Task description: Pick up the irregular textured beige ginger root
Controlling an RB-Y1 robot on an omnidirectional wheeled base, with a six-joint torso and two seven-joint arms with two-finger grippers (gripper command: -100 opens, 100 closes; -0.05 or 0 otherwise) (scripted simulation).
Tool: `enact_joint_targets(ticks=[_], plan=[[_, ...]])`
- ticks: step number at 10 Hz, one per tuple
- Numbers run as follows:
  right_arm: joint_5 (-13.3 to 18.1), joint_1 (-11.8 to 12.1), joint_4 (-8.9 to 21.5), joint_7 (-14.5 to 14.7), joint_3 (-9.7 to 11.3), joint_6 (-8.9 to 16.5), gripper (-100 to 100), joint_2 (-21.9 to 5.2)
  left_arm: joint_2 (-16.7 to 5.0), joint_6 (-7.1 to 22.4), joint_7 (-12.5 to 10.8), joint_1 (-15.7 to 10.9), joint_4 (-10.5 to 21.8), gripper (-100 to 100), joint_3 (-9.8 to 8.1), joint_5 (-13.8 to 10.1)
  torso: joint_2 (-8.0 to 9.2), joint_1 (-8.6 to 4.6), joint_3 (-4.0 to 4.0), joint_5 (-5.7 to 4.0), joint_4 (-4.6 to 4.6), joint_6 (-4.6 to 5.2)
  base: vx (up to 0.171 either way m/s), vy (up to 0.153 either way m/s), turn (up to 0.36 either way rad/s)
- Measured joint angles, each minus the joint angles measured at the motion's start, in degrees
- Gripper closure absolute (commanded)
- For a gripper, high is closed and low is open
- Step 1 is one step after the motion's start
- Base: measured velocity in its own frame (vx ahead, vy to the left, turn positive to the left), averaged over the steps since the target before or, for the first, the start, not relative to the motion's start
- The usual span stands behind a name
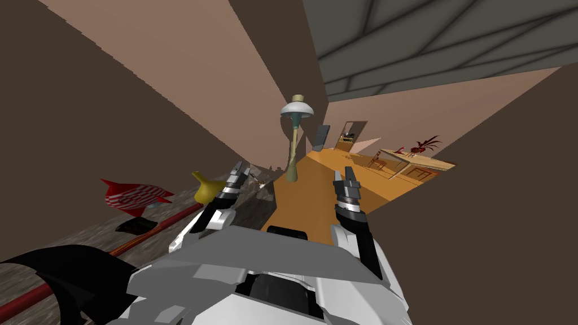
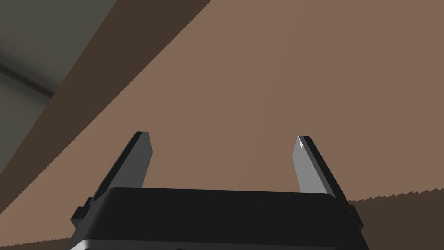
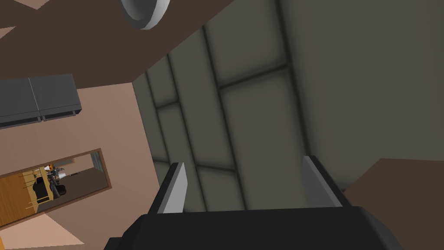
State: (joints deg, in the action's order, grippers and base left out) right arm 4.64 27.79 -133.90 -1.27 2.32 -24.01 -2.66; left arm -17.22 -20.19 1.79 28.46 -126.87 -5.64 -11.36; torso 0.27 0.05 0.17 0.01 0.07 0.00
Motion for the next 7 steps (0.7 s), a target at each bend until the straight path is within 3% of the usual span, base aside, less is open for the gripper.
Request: enact_joint_targets(ticks=[7], plan=[[0.0, 0.0, 0.0, 0.0, 0.0, 0.0, 0, 0.0, -9.45, 11.12, 2.35, -0.25, 0.04, -100, -3.21, -6.02, -0.06, -0.01, -0.04, 0.0, -0.02, 0.0, -0.057, 0.007, -0.009]])
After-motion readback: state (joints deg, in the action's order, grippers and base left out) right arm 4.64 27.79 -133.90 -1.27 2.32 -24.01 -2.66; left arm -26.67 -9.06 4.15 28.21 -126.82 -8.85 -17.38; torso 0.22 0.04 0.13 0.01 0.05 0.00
